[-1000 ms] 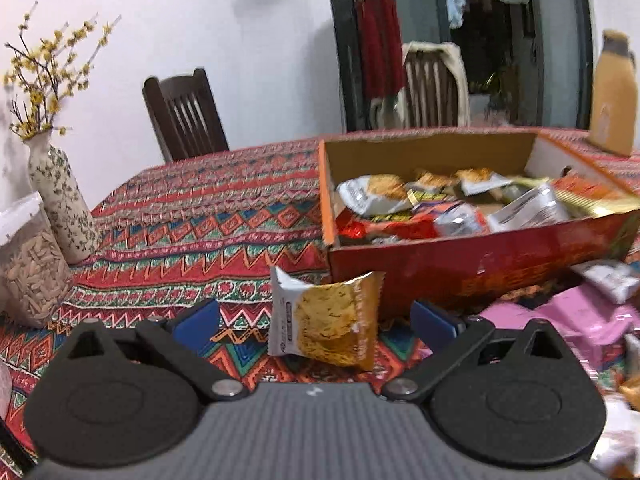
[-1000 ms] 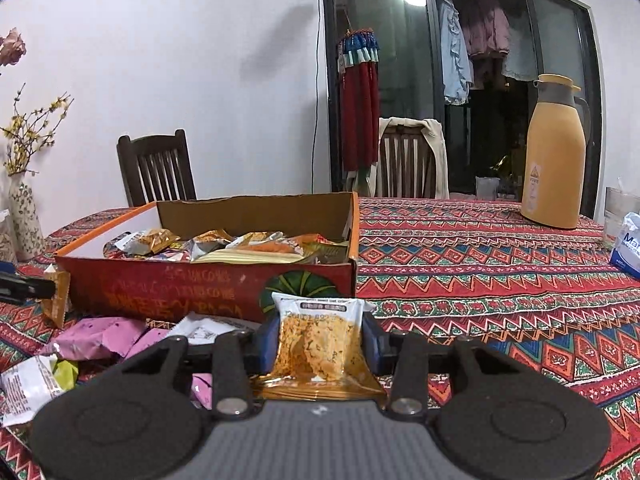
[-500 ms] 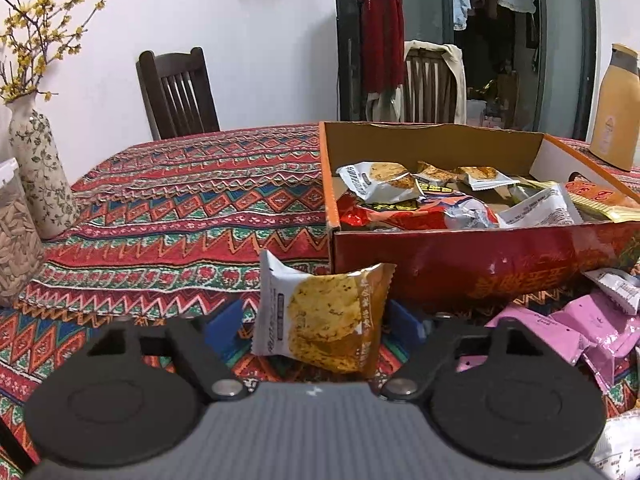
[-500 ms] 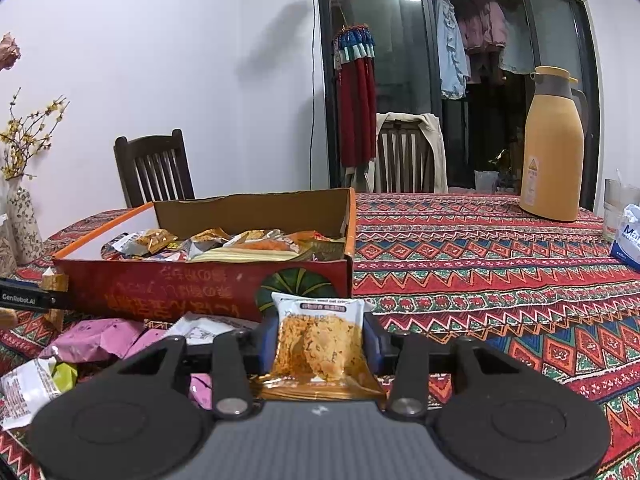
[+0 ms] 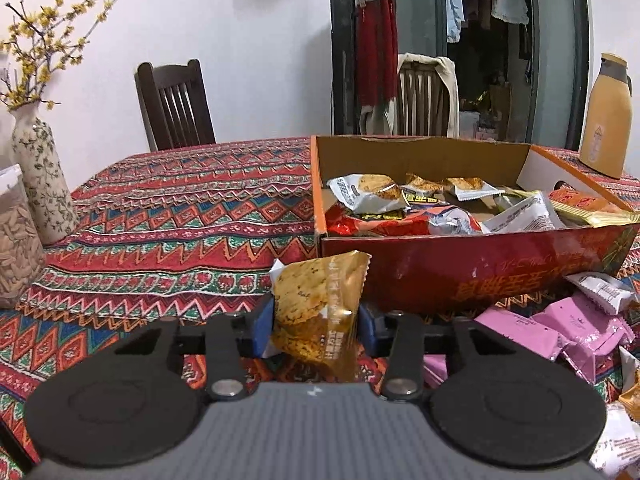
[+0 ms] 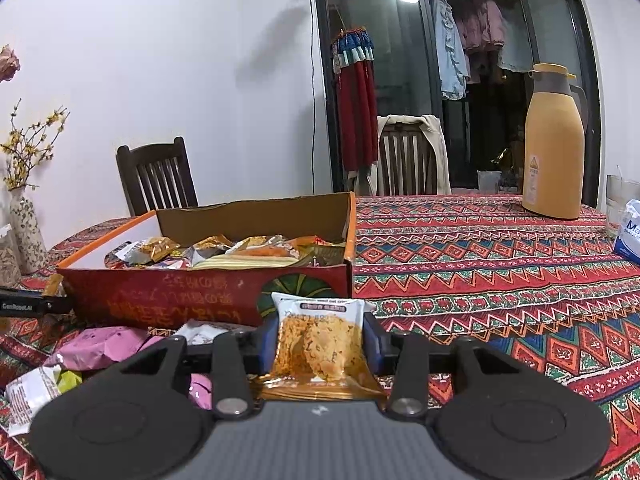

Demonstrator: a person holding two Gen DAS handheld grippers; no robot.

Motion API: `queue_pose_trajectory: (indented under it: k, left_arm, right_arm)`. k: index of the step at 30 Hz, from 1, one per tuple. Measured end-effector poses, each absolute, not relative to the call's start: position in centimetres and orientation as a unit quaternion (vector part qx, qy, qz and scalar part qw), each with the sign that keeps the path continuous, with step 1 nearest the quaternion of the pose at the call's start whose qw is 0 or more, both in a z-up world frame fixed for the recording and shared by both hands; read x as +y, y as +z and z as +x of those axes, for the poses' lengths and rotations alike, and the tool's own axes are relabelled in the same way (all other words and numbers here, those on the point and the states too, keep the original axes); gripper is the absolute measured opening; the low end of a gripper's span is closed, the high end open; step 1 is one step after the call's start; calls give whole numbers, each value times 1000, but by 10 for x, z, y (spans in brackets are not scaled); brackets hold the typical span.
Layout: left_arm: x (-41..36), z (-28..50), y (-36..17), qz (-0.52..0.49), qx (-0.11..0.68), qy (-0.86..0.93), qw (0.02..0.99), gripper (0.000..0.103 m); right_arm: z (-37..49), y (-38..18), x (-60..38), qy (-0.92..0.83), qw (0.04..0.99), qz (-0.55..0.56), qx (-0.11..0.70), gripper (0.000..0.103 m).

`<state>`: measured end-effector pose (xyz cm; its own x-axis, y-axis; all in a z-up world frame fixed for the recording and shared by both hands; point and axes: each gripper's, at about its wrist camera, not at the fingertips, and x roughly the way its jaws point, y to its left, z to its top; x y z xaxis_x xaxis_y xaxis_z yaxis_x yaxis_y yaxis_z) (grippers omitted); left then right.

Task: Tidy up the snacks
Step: 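Grasp another white cracker packet with the left tool while the right tool holds its packet, then carry both held cracker packets over the cardboard box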

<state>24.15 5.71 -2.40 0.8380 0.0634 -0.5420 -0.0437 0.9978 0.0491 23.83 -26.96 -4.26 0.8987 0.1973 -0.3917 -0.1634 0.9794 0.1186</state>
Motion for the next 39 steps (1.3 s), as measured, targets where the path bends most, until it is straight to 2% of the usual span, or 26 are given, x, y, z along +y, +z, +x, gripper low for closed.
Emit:
queue_pose_trajectory:
  k: [15,23,32,39]
  left_arm:
    - [50,194,-6,-11,249,23,968,40]
    - [37,186,25,-14,213,2,977,40]
    - [2,224,60,-3,186,-26,982,40]
    - [-8,276,60,-22,193,-9,981,40]
  right_arm:
    - [225,-37,-268,95,980,36,168,42]
    - [212,-9,-267,111,982,50,144,42]
    - [248,53,-224,144,984,39,97,42]
    - [307,39,-201,122,985,40,117,42]
